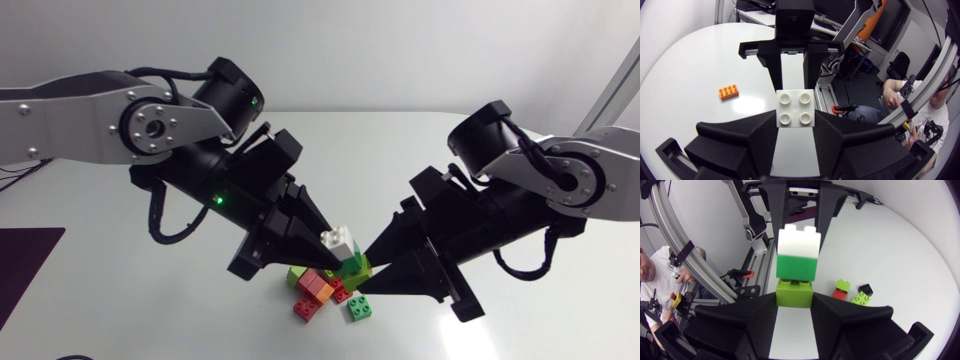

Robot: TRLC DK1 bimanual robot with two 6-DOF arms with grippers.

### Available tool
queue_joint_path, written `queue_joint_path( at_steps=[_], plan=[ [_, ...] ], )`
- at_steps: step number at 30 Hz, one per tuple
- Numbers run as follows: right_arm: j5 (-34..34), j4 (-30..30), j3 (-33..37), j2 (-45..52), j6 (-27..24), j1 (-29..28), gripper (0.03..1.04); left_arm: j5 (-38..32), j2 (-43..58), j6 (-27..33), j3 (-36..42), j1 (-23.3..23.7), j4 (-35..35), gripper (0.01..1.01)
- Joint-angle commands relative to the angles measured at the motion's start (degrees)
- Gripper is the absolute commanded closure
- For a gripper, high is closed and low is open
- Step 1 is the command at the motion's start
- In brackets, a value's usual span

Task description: Separate the duplo bricks

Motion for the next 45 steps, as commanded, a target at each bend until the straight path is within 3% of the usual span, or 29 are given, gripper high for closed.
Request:
queue_joint_path(
  at_steps=[1, 5, 7, 9, 16, 20, 33, 41, 43, 45],
  plan=[
    [0.5, 0.6, -2.1, -0.6, 2.3, -0.4, 0.79, -0.3, -2.7, 2.0, -1.0, 1.3, -0.2, 0.736],
    [0.4, 1.0, -2.5, -0.5, 4.7, 0.2, 0.79, -1.6, -4.0, 1.9, -2.5, 1.8, 1.8, 0.736],
    [1.4, 4.3, -3.0, -0.8, 7.7, 0.0, 0.79, -3.0, -4.4, 1.9, -3.5, 1.9, 2.8, 0.736],
    [5.1, 11.1, -3.6, 0.6, 12.1, -0.7, 0.79, -3.8, -4.8, 1.9, -4.6, 2.3, 3.8, 0.736],
    [23.3, 30.4, -3.4, 15.1, 15.0, -0.7, 0.79, -6.7, -6.1, 2.0, -9.4, 3.8, 6.9, 0.736],
    [30.4, 37.3, -0.2, 25.0, 15.9, -0.1, 0.79, -7.4, -7.8, 2.0, -10.9, 5.2, 7.0, 0.734],
    [38.2, 48.1, 9.4, 40.9, 19.9, -1.4, 0.78, -7.4, -9.7, 2.5, -13.4, 7.2, 7.6, 0.734],
    [38.6, 48.6, 11.9, 45.0, 20.0, -2.3, 0.76, -8.5, -9.5, 1.3, -13.7, 5.9, 8.4, 0.734],
    [38.6, 48.6, 10.8, 44.2, 19.7, -2.7, 0.69, -8.6, -9.5, 1.1, -13.7, 5.8, 8.4, 0.734],
    [38.5, 48.0, 9.4, 43.1, 19.4, -3.0, 0.51, -8.9, -9.5, 1.0, -13.7, 5.5, 8.4, 0.734]
  ],
)
